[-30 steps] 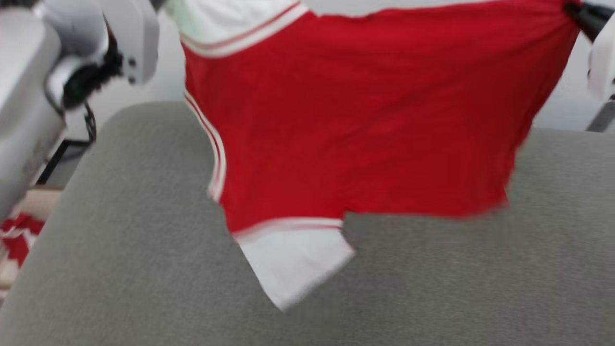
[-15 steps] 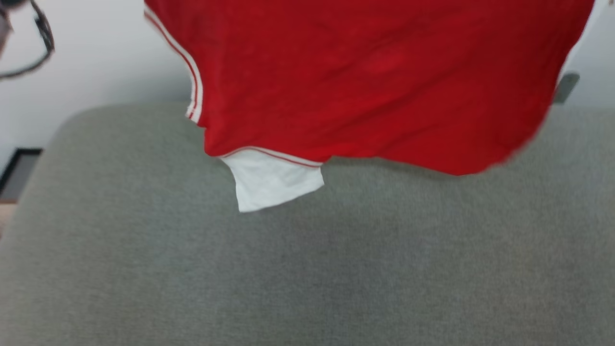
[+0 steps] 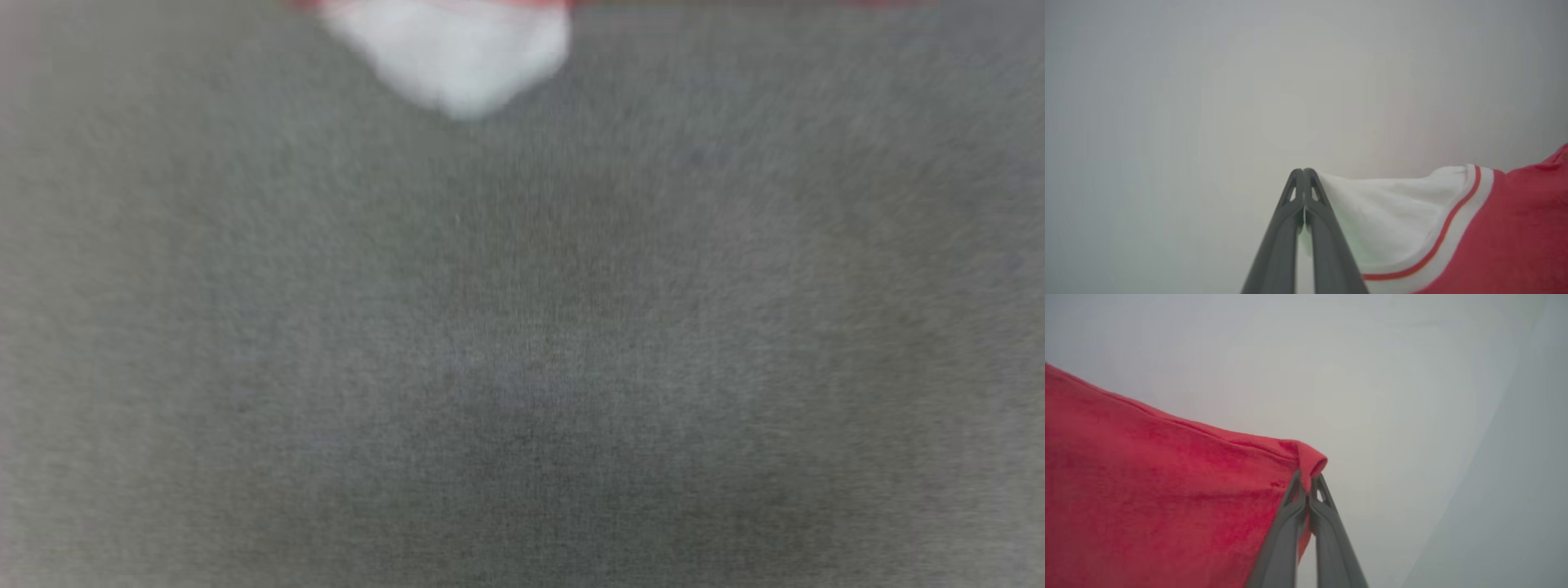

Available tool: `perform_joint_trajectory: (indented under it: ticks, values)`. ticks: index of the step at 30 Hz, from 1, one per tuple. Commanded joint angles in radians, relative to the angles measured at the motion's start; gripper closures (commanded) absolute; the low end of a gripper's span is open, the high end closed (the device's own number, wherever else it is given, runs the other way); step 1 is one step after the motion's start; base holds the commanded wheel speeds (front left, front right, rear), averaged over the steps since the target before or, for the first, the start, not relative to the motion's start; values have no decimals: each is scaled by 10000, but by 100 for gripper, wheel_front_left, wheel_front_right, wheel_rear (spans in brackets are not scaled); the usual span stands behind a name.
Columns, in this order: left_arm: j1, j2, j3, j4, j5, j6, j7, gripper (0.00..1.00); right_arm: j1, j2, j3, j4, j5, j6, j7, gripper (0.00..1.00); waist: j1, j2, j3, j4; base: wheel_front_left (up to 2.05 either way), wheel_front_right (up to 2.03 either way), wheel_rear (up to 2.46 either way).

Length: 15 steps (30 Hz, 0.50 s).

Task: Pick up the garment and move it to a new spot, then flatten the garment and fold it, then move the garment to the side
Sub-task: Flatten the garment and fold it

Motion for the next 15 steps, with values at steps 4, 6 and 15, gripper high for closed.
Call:
perform_joint_trajectory:
  ticks: [4, 6, 15]
  values:
    - [-900, -174, 634, 221, 8, 147, -1364, 100, -588, 222, -1331, 166, -1806, -12, -284, 100, 0, -1, 2828, 467, 0, 0, 0]
    - [-941, -246, 984, 218, -85, -1, -1535, 100, -556, 270, -2109, -145, -2697, -12, -299, 100, 0, -1, 3192, 629, 0, 0, 0]
    - [1296, 60, 2158, -416, 288, -616, -1568, 100, 1356, 1401, -3757, 21, -4594, -12, -310, 100, 0, -1, 3460, 1029, 0, 0, 0]
